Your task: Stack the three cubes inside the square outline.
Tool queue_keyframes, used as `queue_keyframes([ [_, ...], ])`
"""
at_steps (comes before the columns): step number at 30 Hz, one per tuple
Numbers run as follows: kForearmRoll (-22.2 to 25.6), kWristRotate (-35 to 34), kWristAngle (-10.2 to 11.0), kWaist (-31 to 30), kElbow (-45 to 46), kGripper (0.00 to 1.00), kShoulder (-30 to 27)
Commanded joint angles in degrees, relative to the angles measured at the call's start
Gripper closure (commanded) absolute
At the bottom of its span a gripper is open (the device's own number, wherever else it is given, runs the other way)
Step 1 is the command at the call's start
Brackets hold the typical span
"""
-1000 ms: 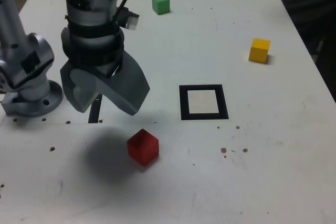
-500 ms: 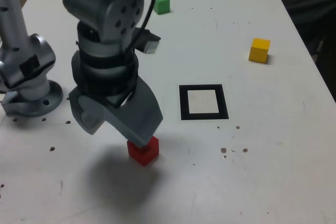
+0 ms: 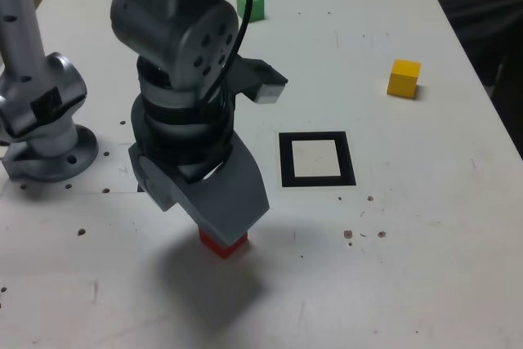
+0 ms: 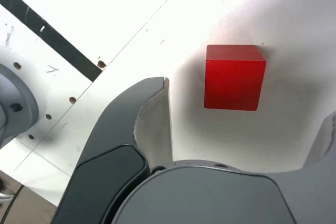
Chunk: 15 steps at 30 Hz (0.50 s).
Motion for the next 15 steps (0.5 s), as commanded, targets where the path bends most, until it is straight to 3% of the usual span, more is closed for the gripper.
queue_keyframes([
  [1, -0.37, 0.62, 0.23, -0.10, 0.33, 0.01, 0.75],
  [15, -3.96, 0.58, 0.29, -0.10, 1.02, 0.03, 5.70],
])
